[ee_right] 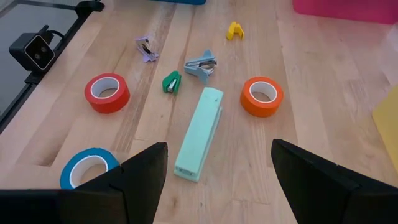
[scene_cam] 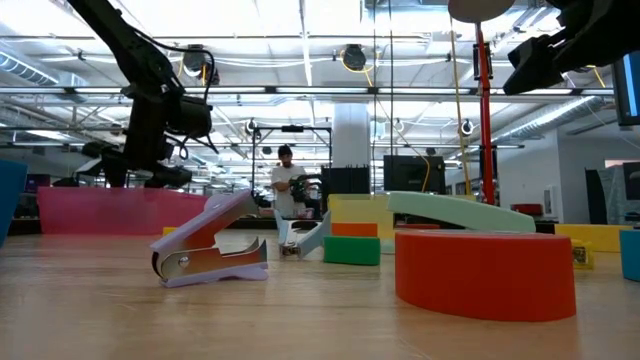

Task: Pick and place Stapler, Stapler remover, tape
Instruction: Put the black stapler into the pink bin, then put the light blue stapler into the pink bin

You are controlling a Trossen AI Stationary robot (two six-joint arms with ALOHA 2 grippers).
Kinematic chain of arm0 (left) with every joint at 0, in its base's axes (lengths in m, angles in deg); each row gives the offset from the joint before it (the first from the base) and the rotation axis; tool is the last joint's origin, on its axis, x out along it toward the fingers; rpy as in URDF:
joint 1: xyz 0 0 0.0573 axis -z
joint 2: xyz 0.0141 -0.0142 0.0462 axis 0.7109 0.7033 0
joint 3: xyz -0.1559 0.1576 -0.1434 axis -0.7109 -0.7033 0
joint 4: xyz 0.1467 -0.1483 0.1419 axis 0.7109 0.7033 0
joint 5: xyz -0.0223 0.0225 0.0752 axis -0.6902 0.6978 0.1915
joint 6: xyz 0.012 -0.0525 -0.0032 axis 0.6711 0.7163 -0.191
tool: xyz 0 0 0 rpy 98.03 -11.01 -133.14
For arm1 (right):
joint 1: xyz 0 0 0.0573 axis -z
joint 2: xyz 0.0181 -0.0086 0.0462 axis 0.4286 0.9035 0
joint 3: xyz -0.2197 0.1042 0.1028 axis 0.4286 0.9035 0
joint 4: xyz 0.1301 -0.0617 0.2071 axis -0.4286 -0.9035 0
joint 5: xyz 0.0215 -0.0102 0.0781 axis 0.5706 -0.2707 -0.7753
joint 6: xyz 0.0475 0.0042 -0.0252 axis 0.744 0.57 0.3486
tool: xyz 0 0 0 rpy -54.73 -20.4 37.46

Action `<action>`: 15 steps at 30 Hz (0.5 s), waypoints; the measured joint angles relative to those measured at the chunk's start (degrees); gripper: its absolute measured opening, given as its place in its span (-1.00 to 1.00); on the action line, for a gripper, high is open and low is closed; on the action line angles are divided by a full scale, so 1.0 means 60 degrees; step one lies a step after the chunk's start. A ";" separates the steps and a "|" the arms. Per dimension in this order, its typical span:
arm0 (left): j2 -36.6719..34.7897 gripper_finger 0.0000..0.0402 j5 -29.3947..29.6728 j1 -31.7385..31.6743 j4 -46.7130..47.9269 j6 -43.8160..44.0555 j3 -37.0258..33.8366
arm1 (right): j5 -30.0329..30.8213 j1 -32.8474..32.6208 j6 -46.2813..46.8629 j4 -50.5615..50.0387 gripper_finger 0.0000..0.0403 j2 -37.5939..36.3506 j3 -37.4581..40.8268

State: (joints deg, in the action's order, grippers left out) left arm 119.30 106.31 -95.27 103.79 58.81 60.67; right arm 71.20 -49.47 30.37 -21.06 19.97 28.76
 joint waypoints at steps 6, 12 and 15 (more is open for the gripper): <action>-0.0817 0.16 0.0059 0.0007 -0.0017 -0.0180 0.0007 | 0.0000 0.0000 0.0000 -0.0006 0.37 0.0000 0.0000; -0.2516 0.06 -0.0395 0.0358 -0.0014 -0.0285 0.0018 | 0.0000 0.0000 0.0000 0.0010 0.37 0.0000 0.0003; -0.3241 0.03 -0.0996 0.1056 -0.0032 -0.0618 0.0022 | -0.0004 0.0000 0.0003 0.0259 0.37 0.0004 0.0007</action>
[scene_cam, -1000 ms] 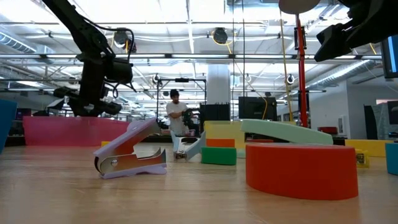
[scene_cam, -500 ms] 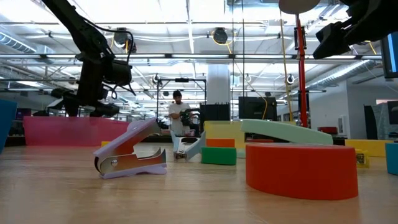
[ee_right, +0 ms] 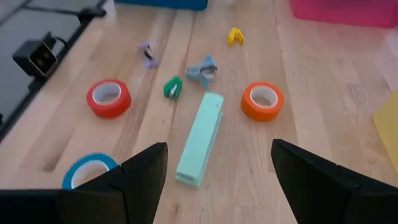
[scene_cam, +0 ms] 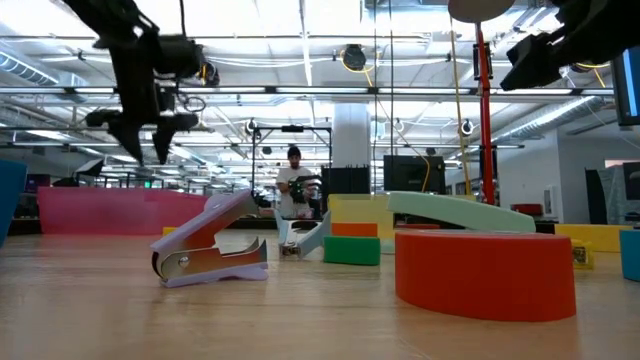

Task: Pick and place Stapler, Stapler remover, tape
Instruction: Put the light blue stapler into the pink bin

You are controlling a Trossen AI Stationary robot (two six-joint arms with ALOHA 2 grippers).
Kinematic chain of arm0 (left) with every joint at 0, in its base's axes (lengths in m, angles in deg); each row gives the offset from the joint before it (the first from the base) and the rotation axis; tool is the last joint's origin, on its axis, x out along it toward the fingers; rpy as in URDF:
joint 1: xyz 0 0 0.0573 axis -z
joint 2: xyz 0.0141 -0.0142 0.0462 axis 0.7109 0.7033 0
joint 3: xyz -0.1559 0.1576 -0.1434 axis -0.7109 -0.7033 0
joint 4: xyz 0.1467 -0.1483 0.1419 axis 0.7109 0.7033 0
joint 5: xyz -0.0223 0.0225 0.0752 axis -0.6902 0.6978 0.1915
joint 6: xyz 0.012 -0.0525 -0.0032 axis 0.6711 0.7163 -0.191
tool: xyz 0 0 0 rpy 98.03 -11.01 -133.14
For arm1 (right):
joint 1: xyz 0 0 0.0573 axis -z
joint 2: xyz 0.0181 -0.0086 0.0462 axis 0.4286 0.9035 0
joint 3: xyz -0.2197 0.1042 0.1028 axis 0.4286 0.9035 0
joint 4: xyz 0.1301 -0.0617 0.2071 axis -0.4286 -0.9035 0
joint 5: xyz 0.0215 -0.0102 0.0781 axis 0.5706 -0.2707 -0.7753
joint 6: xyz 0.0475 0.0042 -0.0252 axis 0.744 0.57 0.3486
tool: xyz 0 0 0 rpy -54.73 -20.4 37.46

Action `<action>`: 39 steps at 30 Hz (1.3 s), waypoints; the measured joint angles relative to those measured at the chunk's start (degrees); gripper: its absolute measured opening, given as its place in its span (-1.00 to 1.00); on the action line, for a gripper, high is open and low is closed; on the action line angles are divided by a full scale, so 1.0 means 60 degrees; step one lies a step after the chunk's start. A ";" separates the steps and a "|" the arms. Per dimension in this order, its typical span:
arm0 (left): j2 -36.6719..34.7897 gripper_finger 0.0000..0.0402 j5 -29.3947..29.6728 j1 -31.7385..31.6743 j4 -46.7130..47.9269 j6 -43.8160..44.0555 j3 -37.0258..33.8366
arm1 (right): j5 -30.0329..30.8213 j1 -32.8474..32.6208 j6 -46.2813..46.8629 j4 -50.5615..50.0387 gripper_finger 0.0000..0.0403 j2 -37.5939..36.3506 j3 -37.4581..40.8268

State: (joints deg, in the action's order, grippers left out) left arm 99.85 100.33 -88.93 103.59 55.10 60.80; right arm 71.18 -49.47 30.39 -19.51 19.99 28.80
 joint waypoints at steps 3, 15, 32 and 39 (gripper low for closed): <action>-0.0395 0.00 -0.0449 0.1038 0.0001 -0.0377 0.0004 | 0.0002 0.0000 0.0002 0.0378 0.37 0.0000 0.0000; -0.0427 0.01 -0.0308 0.6092 -0.4431 -0.1748 -0.1752 | 0.0004 -0.0003 -0.0316 0.1976 0.37 0.0499 0.0000; -0.0427 0.01 -0.0245 0.8742 -0.7082 -0.1884 -0.3115 | 0.1849 -0.0004 -0.1813 0.4204 0.37 0.3934 0.0000; -0.0427 0.01 -0.0007 0.8863 -0.7524 -0.2048 -0.3115 | 0.2010 -0.0004 0.0404 0.3366 0.37 0.4483 0.0000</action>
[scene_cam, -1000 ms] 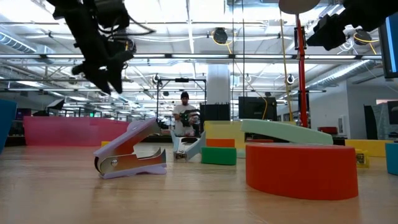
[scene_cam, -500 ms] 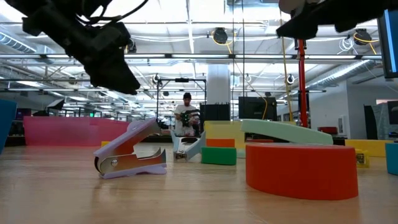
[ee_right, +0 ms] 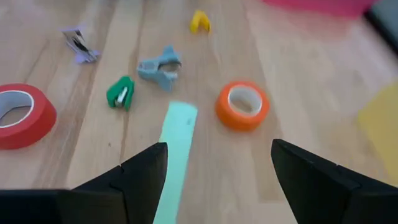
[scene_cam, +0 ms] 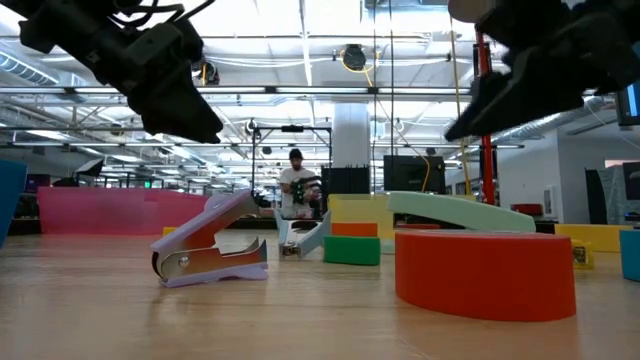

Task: Pick and place Stapler, Stapler remover, tape
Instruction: Put the light blue stapler into the pink bin

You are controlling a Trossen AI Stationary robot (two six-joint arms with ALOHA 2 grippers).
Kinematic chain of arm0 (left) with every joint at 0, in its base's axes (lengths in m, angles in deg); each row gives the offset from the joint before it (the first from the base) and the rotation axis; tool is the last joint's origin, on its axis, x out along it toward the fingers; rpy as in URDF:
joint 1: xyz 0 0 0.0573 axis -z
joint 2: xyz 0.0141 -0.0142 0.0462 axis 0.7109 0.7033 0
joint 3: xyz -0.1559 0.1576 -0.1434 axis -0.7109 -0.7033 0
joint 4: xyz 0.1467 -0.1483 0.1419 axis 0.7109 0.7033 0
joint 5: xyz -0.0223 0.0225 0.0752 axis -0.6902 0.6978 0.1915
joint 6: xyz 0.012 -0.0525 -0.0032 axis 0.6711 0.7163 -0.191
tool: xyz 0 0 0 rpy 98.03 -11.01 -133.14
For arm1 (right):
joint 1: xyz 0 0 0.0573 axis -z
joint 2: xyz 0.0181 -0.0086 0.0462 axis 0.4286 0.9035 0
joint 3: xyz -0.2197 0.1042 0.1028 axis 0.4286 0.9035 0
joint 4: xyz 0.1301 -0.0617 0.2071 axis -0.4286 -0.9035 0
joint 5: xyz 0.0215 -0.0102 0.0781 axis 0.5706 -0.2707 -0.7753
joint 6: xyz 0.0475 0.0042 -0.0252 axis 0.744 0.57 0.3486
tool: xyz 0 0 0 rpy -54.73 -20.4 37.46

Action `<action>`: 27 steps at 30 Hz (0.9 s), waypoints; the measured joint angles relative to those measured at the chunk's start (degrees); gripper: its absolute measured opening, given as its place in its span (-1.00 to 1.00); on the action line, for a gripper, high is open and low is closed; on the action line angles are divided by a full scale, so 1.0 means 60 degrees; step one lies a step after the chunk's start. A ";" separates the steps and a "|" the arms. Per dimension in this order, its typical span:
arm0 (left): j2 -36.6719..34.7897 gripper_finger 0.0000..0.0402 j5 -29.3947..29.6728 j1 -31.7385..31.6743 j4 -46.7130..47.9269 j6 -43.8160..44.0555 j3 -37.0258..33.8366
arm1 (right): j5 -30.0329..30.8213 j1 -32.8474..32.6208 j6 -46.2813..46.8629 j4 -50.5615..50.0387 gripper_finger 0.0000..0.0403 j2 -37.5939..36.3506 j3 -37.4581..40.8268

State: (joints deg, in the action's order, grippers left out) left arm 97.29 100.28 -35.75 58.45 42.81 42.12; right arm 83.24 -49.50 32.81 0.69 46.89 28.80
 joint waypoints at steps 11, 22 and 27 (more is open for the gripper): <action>0.0000 0.01 0.0042 -0.0007 -0.0100 -0.0227 0.0000 | -0.0222 0.0015 0.1989 -0.1106 0.37 0.1218 0.0000; 0.0000 0.01 0.0177 -0.0007 -0.0100 -0.0223 0.0000 | -0.0757 0.0011 0.2614 -0.1057 0.37 0.1320 -0.0004; 0.0000 0.01 0.0177 -0.0007 -0.0100 -0.0223 0.0000 | -0.0854 0.0007 0.3133 -0.1064 0.37 0.1320 -0.0004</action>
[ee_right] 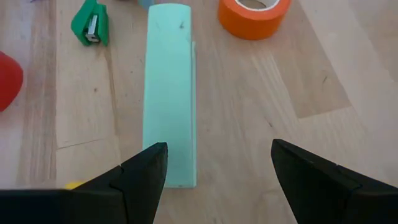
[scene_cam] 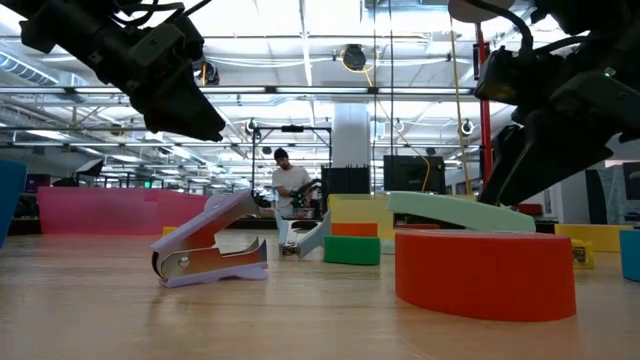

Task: Pick and place Stapler, Stapler remover, tape
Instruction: Put the light blue stapler into the pink bin

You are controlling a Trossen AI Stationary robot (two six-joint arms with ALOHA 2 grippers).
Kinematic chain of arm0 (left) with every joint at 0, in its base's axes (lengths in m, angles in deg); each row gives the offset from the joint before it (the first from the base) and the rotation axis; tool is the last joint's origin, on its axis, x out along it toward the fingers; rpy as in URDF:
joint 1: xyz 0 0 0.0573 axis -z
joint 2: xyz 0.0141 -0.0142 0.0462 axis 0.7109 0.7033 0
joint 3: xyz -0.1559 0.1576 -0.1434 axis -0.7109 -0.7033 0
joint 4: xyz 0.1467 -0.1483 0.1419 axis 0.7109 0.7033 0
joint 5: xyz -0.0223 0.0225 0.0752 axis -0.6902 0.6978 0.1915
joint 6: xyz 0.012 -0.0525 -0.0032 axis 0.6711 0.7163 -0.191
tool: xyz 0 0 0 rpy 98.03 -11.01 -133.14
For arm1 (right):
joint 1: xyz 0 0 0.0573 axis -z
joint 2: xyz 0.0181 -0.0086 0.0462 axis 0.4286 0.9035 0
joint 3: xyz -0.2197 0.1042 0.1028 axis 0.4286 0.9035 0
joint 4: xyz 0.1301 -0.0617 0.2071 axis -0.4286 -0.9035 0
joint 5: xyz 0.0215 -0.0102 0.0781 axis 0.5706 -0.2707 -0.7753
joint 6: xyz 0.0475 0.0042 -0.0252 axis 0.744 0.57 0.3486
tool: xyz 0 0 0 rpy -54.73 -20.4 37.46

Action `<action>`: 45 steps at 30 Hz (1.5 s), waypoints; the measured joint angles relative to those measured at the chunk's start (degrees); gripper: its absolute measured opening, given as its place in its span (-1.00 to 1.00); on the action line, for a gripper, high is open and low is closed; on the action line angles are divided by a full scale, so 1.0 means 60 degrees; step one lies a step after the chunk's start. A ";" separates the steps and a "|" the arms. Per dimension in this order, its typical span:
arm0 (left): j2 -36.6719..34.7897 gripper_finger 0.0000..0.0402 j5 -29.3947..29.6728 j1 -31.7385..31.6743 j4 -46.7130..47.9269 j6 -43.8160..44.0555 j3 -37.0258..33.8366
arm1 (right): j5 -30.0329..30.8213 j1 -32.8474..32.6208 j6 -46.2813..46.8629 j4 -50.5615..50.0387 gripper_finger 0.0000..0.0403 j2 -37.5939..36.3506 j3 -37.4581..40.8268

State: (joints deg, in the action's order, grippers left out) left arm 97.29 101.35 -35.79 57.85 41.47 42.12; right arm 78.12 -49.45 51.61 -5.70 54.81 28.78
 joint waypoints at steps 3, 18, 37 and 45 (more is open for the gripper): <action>0.0000 0.01 0.0000 0.0000 0.0003 0.0000 0.0000 | -0.0387 0.0000 0.0157 0.0004 0.37 0.0000 0.0000; 0.0000 0.01 0.0004 0.0000 0.0007 -0.0115 0.0000 | -0.0406 -0.0131 -0.0129 0.0282 0.37 0.0758 -0.0007; 0.0000 0.01 0.0000 0.0000 0.0009 -0.0129 0.0000 | -0.0704 0.0268 -0.1296 0.1001 0.16 0.1402 -0.0007; 0.0000 0.01 -0.0011 0.0000 -0.0174 -0.0130 0.0000 | -0.0721 0.0375 -0.1676 0.1033 -0.39 0.1392 -0.0007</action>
State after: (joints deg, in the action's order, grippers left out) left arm 97.29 101.28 -35.79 56.80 40.69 42.12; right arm 73.80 -47.20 41.56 0.50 63.16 28.74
